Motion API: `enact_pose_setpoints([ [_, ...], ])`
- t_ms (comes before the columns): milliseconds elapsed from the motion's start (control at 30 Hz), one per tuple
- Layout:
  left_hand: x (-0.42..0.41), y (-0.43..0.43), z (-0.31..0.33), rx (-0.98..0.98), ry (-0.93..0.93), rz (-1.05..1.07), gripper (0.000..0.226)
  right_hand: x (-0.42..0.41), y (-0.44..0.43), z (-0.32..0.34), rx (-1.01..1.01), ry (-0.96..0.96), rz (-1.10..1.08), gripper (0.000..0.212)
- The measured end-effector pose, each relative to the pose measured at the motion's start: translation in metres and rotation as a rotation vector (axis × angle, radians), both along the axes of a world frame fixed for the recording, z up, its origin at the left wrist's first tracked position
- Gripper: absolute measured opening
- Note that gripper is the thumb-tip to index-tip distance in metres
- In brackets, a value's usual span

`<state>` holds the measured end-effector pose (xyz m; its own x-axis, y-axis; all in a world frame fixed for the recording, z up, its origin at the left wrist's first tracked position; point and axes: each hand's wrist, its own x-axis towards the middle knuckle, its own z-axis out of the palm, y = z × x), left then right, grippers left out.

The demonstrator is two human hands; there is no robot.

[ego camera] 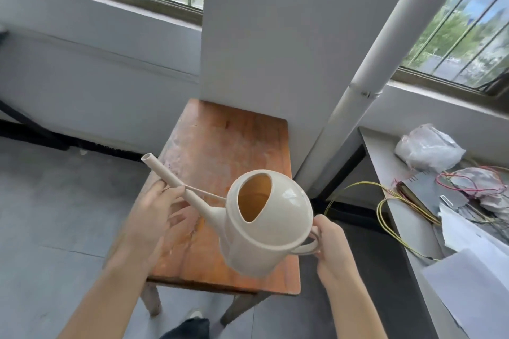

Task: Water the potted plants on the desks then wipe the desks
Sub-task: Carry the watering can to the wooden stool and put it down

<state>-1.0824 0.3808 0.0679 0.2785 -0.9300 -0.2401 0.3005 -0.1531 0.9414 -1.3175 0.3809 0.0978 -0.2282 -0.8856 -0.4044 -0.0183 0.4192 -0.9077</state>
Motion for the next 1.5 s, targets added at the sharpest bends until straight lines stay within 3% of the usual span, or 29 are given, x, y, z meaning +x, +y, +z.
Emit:
enact_pose_setpoints([
  [133,0.013,-0.069,0.0,-0.01,-0.007,-0.023,0.018,0.015,-0.064,0.005,0.016,-0.028,0.011,0.07],
  [400,0.022,-0.184,-0.01,0.012,0.012,-0.017,0.032,0.024,-0.185,-0.009,0.016,-0.073,-0.02,0.068],
  [567,0.018,-0.244,-0.016,0.056,0.024,0.006,0.015,0.02,-0.26,-0.03,0.088,-0.044,-0.072,0.036],
  [733,0.017,-0.3,-0.03,0.115,0.048,0.051,0.012,0.018,-0.332,-0.049,0.136,0.001,-0.018,0.026],
  [867,0.021,-0.34,-0.041,0.155,0.054,0.071,0.03,0.021,-0.379,-0.065,0.183,-0.051,-0.041,0.021],
  [1000,0.025,-0.369,-0.047,0.169,0.053,0.09,0.011,0.027,-0.409,-0.08,0.175,-0.051,-0.019,0.019],
  [1300,0.036,-0.392,-0.072,0.179,0.039,0.153,0.019,0.042,-0.436,-0.093,0.126,0.012,0.074,0.029],
  [1500,0.042,-0.393,-0.073,0.151,0.054,0.088,0.021,0.045,-0.435,-0.092,0.08,0.029,0.05,0.032],
])
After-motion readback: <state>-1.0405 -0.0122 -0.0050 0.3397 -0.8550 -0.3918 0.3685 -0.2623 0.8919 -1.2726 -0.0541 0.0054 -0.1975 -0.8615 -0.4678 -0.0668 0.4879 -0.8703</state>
